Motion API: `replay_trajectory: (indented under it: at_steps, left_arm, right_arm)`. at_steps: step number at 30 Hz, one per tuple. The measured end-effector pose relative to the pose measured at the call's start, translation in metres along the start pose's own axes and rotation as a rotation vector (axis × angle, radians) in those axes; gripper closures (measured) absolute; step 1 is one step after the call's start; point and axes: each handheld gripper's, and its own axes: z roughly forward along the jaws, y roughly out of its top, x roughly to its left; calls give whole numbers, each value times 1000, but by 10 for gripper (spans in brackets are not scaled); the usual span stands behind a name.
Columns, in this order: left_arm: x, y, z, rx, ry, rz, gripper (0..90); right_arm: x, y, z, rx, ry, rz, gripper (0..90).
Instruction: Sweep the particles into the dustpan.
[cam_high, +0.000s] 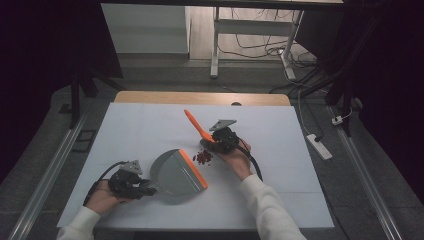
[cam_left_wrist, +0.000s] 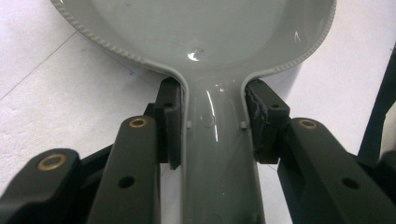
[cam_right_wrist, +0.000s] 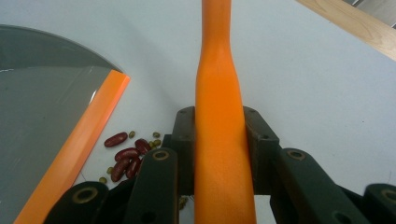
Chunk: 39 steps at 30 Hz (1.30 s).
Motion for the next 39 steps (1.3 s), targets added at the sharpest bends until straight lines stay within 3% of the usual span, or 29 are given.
replay_trajectory:
  at_steps: [17,24,39]
  left_arm:
    - [0,0,1,4,5,4,621]
    - [0,0,1,4,6,5,621]
    - [0,0,1,6,6,5,621]
  right_arm:
    - [13,0,-1,12,10,-37,695]
    - [26,2,-1,13,32,-68,695]
    - [42,4,0,-3,92,-72,695]
